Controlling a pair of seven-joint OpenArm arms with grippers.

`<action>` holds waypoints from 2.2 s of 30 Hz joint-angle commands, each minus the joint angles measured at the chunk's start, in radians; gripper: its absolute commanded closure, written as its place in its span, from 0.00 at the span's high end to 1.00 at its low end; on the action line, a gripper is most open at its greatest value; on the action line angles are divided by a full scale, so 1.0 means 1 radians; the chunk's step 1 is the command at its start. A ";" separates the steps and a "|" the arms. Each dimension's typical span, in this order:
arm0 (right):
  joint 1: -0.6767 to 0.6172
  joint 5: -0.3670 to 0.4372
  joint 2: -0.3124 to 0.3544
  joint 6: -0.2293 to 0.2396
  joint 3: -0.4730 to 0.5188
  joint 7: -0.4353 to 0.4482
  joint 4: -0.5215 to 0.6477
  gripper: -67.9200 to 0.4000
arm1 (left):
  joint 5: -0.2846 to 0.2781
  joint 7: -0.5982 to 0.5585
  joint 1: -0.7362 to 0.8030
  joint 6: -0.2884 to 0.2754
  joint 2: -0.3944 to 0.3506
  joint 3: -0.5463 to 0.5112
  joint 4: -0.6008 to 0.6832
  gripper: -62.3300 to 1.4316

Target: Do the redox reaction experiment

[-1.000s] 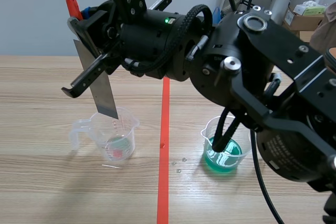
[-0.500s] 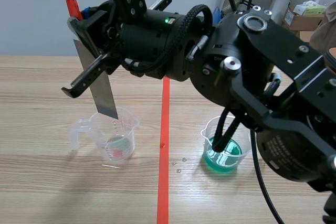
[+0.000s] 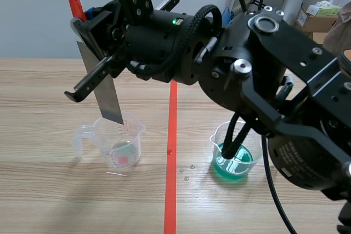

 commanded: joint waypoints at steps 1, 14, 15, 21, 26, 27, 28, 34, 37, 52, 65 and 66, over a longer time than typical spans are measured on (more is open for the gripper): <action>0.015 0.010 -0.003 -0.004 0.008 0.018 0.024 0.02 | -0.011 -0.014 0.001 0.001 0.002 -0.002 0.012 1.00; 0.014 0.010 -0.003 -0.004 0.008 0.018 0.024 0.02 | -0.011 -0.014 0.001 0.001 0.002 -0.002 0.012 1.00; 0.014 0.010 -0.003 -0.004 0.008 0.018 0.024 0.02 | -0.011 -0.014 0.001 0.001 0.002 -0.002 0.012 1.00; 0.010 0.010 0.005 -0.004 0.010 0.019 0.025 0.03 | -0.011 -0.014 0.001 0.001 0.002 -0.002 0.012 1.00; 0.006 0.010 0.054 -0.008 0.023 0.041 0.057 0.03 | -0.011 -0.014 0.001 0.001 0.002 -0.002 0.012 1.00; 0.006 0.011 0.067 -0.008 0.028 0.042 0.068 0.03 | -0.011 -0.014 0.001 0.001 0.002 -0.002 0.012 1.00; 0.005 0.011 0.079 -0.008 0.033 0.042 0.079 0.03 | -0.011 -0.014 0.001 0.001 0.002 -0.002 0.012 1.00; -0.053 0.011 0.148 -0.011 0.089 0.058 0.148 0.03 | -0.011 -0.014 0.001 0.001 0.002 -0.002 0.012 1.00; -0.095 0.011 0.186 -0.011 0.119 0.080 0.184 0.03 | -0.011 -0.014 0.001 0.001 0.002 -0.002 0.012 1.00; -0.333 0.042 0.418 -0.034 0.340 0.182 0.326 0.03 | -0.011 -0.014 0.001 0.001 0.002 -0.002 0.012 1.00; -0.524 0.209 0.552 -0.034 0.583 0.255 0.326 0.03 | -0.010 -0.014 0.001 0.001 0.002 -0.002 0.012 1.00; -0.535 0.209 0.552 -0.034 0.596 0.255 0.326 0.03 | -0.010 -0.014 0.001 0.001 0.002 -0.002 0.012 1.00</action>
